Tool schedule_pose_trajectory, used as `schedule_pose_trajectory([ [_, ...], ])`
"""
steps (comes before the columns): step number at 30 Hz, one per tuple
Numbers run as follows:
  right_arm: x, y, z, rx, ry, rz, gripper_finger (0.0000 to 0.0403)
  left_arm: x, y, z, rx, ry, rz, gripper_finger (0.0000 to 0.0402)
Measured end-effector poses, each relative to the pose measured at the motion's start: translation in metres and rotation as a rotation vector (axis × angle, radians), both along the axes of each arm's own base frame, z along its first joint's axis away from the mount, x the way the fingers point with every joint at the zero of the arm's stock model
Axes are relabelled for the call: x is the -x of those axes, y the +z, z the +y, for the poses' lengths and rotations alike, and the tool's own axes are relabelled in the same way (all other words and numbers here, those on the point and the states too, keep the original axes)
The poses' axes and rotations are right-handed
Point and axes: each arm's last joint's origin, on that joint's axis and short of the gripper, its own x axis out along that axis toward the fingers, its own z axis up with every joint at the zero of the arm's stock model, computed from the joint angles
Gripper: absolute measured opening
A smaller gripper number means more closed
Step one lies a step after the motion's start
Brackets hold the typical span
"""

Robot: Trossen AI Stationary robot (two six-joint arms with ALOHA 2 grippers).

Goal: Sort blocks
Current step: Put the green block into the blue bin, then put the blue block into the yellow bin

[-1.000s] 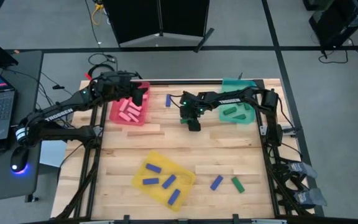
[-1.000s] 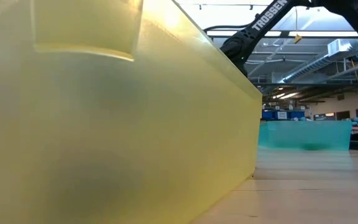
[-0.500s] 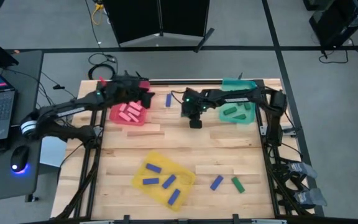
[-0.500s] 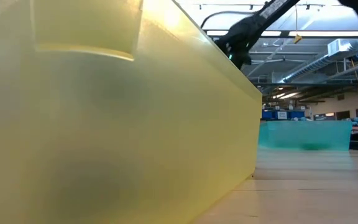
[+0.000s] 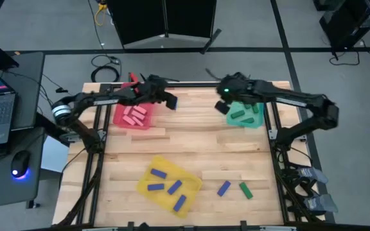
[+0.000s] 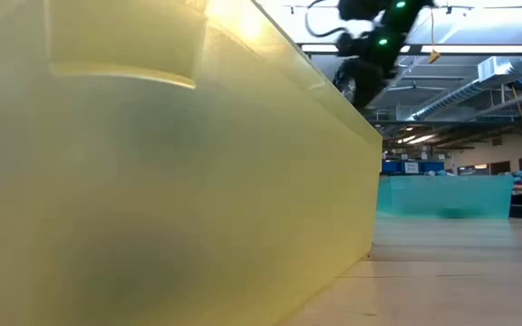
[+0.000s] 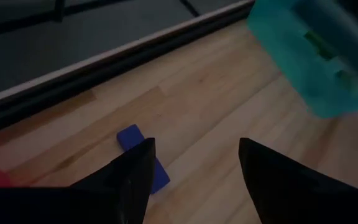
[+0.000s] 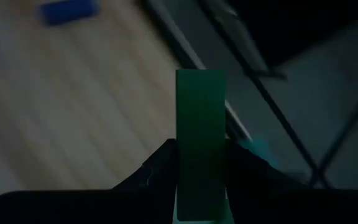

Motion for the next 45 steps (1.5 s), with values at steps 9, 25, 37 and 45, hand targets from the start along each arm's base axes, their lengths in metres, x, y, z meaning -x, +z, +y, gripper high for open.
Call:
schedule_pose_trajectory([
  [9, 0.066, -0.021, 0.004, -0.037, -0.417, -0.11, 0.0109, -0.047, -0.015, 0.033, 0.079, 0.06, 0.383, 0.0239],
  [25, 0.088, -0.039, 0.011, -0.009, -0.5, -0.241, 0.039, -0.082, -0.043, 0.054, 0.154, 0.021, 0.563, 0.0239],
  [37, 0.078, -0.009, 0.074, -0.061, -0.199, -0.541, 0.0326, -0.077, -0.06, 0.062, 0.211, 0.025, 0.599, 0.024],
  [45, 0.064, -0.01, 0.097, -0.041, -0.138, -0.585, 0.0323, -0.082, -0.073, 0.064, 0.249, 0.022, 0.576, 0.024],
])
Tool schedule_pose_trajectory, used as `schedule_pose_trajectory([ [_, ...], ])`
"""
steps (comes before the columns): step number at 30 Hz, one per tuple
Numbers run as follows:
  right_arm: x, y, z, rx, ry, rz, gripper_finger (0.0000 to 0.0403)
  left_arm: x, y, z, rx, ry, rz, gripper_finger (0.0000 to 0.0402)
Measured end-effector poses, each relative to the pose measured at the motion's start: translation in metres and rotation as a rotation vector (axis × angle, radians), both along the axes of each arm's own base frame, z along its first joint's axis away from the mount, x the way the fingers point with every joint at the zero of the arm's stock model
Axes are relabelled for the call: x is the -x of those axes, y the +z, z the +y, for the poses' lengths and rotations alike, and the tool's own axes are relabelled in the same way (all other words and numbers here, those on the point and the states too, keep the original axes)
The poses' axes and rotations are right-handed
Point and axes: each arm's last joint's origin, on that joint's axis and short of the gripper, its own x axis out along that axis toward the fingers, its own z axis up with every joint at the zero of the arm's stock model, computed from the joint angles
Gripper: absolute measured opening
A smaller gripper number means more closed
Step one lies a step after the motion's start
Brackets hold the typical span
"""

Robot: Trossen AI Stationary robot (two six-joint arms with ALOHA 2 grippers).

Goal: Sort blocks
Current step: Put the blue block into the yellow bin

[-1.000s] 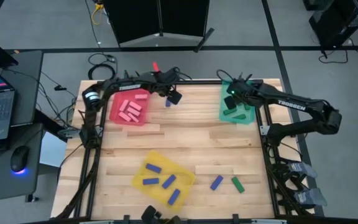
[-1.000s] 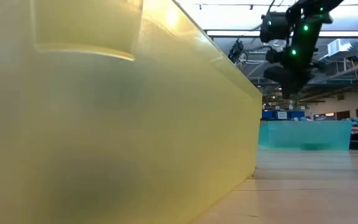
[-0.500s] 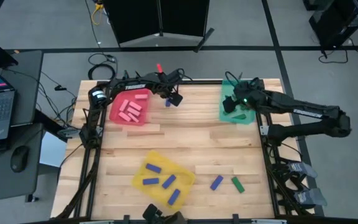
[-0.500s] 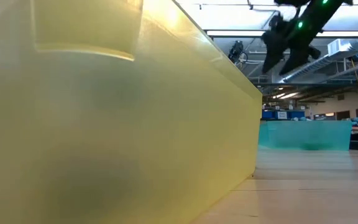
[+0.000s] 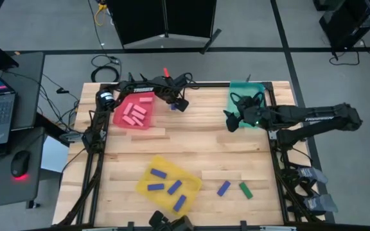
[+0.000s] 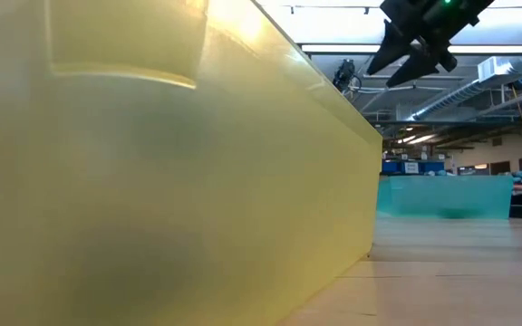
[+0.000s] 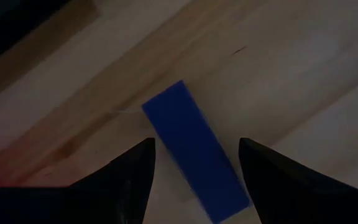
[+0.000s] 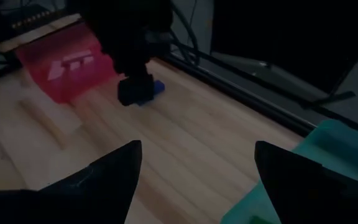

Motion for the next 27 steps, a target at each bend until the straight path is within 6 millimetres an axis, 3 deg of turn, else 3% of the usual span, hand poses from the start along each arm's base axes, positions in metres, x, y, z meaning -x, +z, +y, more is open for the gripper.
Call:
schedule_pose_trajectory([
  [8, -0.008, 0.0, 0.007, 0.005, 0.029, -0.038, 0.0322, -0.002, -0.015, 0.0, 0.05, -0.016, 0.016, 0.023],
  [11, -0.009, 0.001, 0.007, 0.012, 0.036, -0.039, 0.0322, -0.004, -0.018, -0.001, 0.052, -0.037, 0.019, 0.0196],
  [15, -0.01, 0.001, 0.007, 0.023, 0.045, -0.038, 0.0322, -0.005, -0.018, -0.002, 0.061, -0.072, 0.016, 0.0107],
  [20, -0.011, 0.003, 0.007, 0.027, 0.051, -0.048, 0.0322, -0.007, -0.019, -0.005, 0.05, -0.135, 0.031, 0.0105],
  [25, -0.013, 0.006, 0.012, 0.043, 0.088, -0.077, 0.0322, -0.009, -0.001, -0.011, 0.01, -0.193, 0.012, 0.0105],
  [27, -0.016, 0.01, 0.014, 0.061, 0.111, -0.109, 0.0322, -0.011, 0.022, -0.022, -0.025, -0.237, -0.033, 0.0105],
])
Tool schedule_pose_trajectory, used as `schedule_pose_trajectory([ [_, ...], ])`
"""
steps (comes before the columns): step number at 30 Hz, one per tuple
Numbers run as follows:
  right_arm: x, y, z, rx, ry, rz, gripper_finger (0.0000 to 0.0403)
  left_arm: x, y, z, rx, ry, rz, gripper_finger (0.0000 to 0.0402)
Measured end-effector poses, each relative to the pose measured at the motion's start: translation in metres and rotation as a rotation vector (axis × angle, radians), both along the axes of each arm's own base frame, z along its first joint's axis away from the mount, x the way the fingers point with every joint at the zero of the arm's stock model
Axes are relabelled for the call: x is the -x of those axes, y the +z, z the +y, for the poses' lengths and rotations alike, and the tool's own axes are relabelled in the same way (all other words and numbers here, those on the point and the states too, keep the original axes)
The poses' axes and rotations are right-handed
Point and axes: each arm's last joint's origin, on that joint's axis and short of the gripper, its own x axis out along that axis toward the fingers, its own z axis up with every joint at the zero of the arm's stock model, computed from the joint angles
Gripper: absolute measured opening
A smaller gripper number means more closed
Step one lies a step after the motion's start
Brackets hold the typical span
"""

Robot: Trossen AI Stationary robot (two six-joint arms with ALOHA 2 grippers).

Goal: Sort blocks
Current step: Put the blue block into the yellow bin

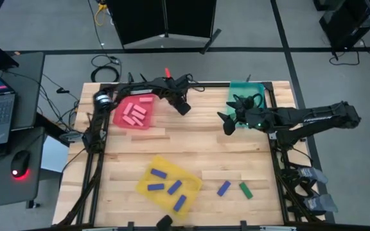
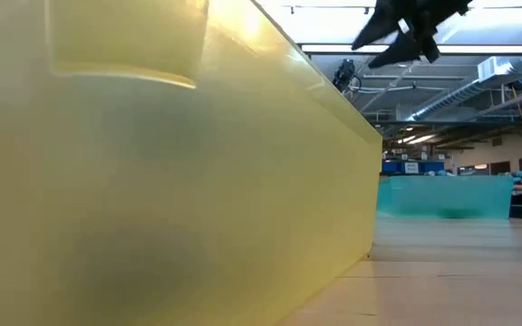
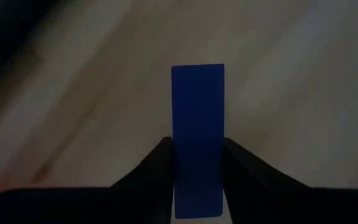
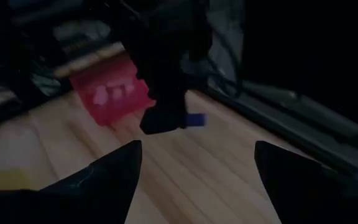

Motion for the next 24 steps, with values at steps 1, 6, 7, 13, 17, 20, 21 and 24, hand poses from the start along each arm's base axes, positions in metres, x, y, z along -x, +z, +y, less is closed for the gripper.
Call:
schedule_pose_trajectory([
  [1, -0.001, 0.002, 0.001, 0.011, 0.013, -0.019, 0.0322, -0.001, 0.016, -0.007, -0.026, -0.029, -0.037, 0.0105],
  [6, -0.007, 0.013, 0.008, 0.085, 0.084, -0.092, 0.0322, 0.002, 0.09, -0.069, -0.127, -0.198, -0.15, 0.0105],
  [7, -0.007, 0.015, 0.01, 0.1, 0.097, -0.101, 0.0322, 0.004, 0.101, -0.086, -0.138, -0.244, -0.161, 0.0105],
  [13, -0.007, 0.02, 0.02, 0.146, 0.17, -0.114, 0.0322, 0.031, 0.155, -0.199, -0.184, -0.454, -0.207, 0.0105],
  [17, -0.006, 0.02, 0.031, 0.126, 0.273, -0.121, 0.0322, 0.044, 0.156, -0.269, -0.153, -0.515, -0.207, 0.0105],
  [20, -0.004, 0.02, 0.044, 0.106, 0.364, -0.126, 0.0323, 0.053, 0.146, -0.314, -0.123, -0.514, -0.176, 0.0105],
  [21, -0.003, 0.02, 0.049, 0.102, 0.396, -0.127, 0.0322, 0.055, 0.14, -0.326, -0.114, -0.506, -0.158, 0.0105],
  [24, 0.001, 0.02, 0.065, 0.093, 0.487, -0.125, 0.0323, 0.058, 0.121, -0.36, -0.075, -0.481, -0.122, 0.0105],
])
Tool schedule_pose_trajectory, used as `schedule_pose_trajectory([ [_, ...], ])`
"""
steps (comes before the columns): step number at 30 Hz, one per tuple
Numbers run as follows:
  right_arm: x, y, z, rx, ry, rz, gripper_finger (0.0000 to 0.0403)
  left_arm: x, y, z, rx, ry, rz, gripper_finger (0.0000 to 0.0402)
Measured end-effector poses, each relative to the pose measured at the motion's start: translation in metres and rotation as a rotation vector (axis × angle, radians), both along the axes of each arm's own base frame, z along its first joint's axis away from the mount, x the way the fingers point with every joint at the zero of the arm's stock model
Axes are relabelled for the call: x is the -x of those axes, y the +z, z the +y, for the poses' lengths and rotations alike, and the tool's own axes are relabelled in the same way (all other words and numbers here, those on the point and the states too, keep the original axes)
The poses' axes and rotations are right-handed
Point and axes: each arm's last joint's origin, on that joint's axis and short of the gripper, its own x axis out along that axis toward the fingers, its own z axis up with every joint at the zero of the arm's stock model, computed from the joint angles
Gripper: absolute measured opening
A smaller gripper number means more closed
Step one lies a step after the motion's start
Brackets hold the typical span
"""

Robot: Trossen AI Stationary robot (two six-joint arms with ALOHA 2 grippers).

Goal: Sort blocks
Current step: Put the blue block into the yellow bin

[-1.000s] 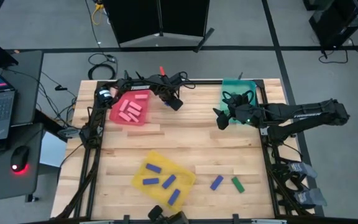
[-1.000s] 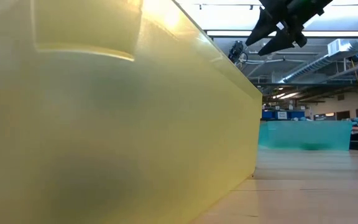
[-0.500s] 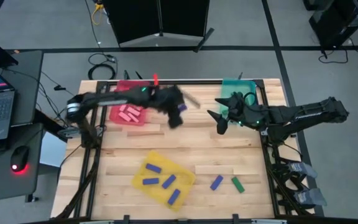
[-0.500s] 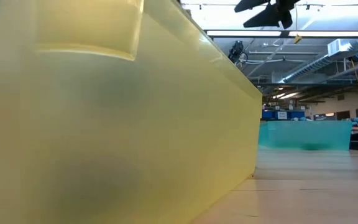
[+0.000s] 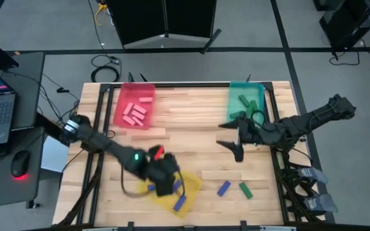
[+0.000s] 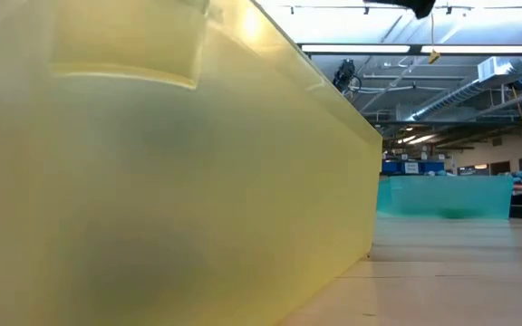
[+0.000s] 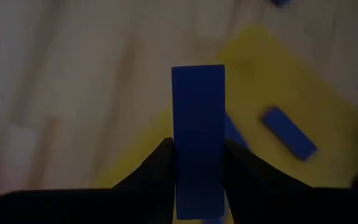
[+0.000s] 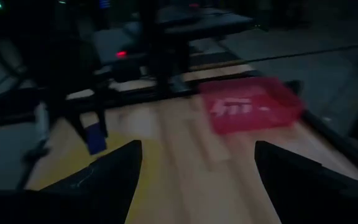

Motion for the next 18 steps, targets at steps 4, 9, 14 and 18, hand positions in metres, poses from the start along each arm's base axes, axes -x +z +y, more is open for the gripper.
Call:
schedule_pose_trajectory([
  [4, 0.007, -0.004, 0.019, 0.008, 0.095, 0.036, 0.0323, 0.0, -0.027, -0.032, 0.032, 0.029, 0.059, 0.0105],
  [9, 0.011, -0.019, 0.039, -0.017, 0.159, 0.143, 0.0323, -0.014, -0.078, -0.048, 0.025, 0.102, 0.193, 0.0105],
  [14, 0.013, -0.035, 0.061, -0.06, 0.199, 0.233, 0.0323, -0.021, -0.113, -0.053, 0.0, 0.119, 0.293, 0.0121],
  [18, 0.021, -0.048, 0.077, -0.091, 0.226, 0.32, 0.0323, -0.023, -0.114, -0.054, 0.017, 0.139, 0.276, 0.0218],
])
